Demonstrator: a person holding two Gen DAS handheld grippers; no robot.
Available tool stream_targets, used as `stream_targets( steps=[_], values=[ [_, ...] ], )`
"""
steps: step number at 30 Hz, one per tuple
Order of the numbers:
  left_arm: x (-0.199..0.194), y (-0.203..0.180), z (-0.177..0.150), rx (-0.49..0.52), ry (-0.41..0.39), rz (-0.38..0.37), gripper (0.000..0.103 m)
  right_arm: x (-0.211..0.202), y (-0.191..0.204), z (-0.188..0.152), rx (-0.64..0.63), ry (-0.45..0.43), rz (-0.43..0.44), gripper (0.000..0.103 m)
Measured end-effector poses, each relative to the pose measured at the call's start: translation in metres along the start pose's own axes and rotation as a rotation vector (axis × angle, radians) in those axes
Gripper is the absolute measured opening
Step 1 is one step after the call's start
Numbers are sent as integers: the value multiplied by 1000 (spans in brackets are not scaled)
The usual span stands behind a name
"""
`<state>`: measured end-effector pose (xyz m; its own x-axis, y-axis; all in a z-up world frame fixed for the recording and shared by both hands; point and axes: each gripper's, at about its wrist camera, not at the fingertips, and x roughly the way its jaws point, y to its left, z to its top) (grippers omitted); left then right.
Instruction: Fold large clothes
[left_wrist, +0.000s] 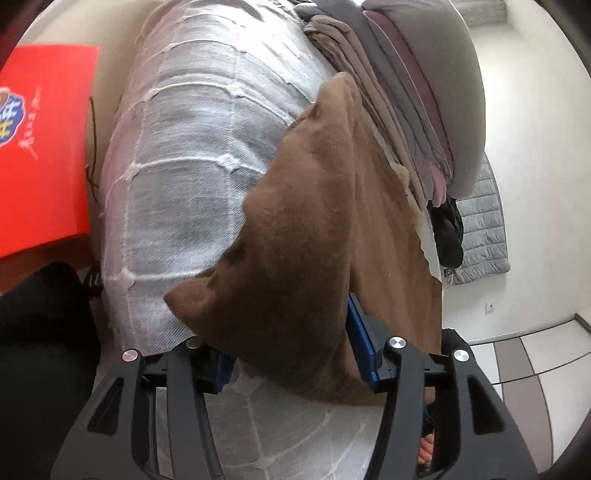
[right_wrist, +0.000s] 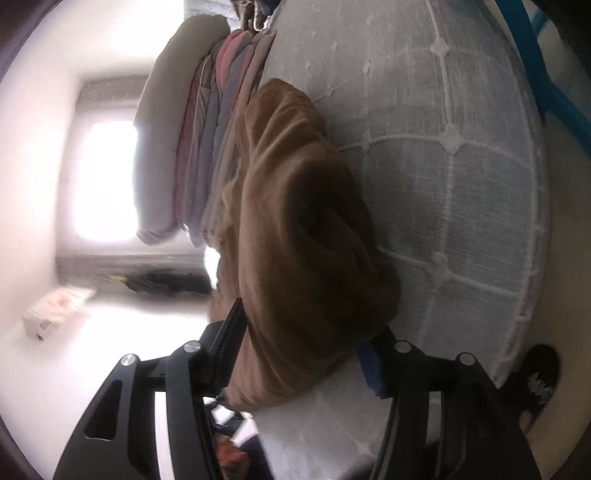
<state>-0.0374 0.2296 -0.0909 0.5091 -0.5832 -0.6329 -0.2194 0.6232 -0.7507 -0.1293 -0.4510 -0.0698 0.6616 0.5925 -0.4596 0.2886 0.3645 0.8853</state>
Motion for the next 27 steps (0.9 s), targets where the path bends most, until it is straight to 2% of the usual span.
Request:
stream_targets(
  steps=[3, 5, 6, 7, 8, 9, 11, 12, 14, 16, 17, 20, 21, 24, 25, 27],
  values=[
    [-13, 15, -6, -7, 51, 23, 51, -26, -7, -7, -25, -4, -95, 56],
    [-36, 24, -13, -13, 44, 43, 54, -50, -1, -4, -69, -93, -191, 56],
    [-47, 26, -15, -5, 14, 79, 54, -61, 5, 0, -99, -141, -233, 56],
    [-66, 21, -18, 28, -64, 158, 54, -72, 19, 6, -145, -203, -269, 56],
    [-78, 14, -19, 70, -119, 184, 54, -75, 29, 10, -182, -226, -269, 56],
    [-93, -4, -19, 143, -191, 188, 54, -75, 43, 16, -233, -241, -262, 59],
    [-101, -39, -15, 249, -252, 142, 56, -54, 83, 32, -365, -228, -252, 66],
    [-96, -55, -11, 305, -260, 111, 59, -40, 96, 39, -406, -211, -253, 66],
    [-68, -96, 0, 435, -237, 64, 62, -2, 119, 53, -460, -161, -278, 66],
    [-33, -119, 14, 504, -204, 39, 62, 39, 135, 72, -498, -107, -319, 66],
    [-3, -130, 28, 529, -165, 35, 62, 60, 138, 80, -512, -77, -341, 66],
    [55, -132, 62, 528, -119, 81, 62, 109, 134, 104, -526, -10, -425, 66],
    [81, -127, 78, 516, -109, 137, 62, 124, 129, 115, -525, 0, -457, 66],
    [110, -109, 110, 437, -87, 142, 57, 157, 117, 144, -500, 9, -515, 68],
    [114, -107, 116, 433, -88, 147, 51, 163, 112, 152, -494, 11, -522, 68],
    [122, -109, 124, 464, -94, 164, 51, 174, 104, 162, -487, 15, -533, 72]
  ],
)
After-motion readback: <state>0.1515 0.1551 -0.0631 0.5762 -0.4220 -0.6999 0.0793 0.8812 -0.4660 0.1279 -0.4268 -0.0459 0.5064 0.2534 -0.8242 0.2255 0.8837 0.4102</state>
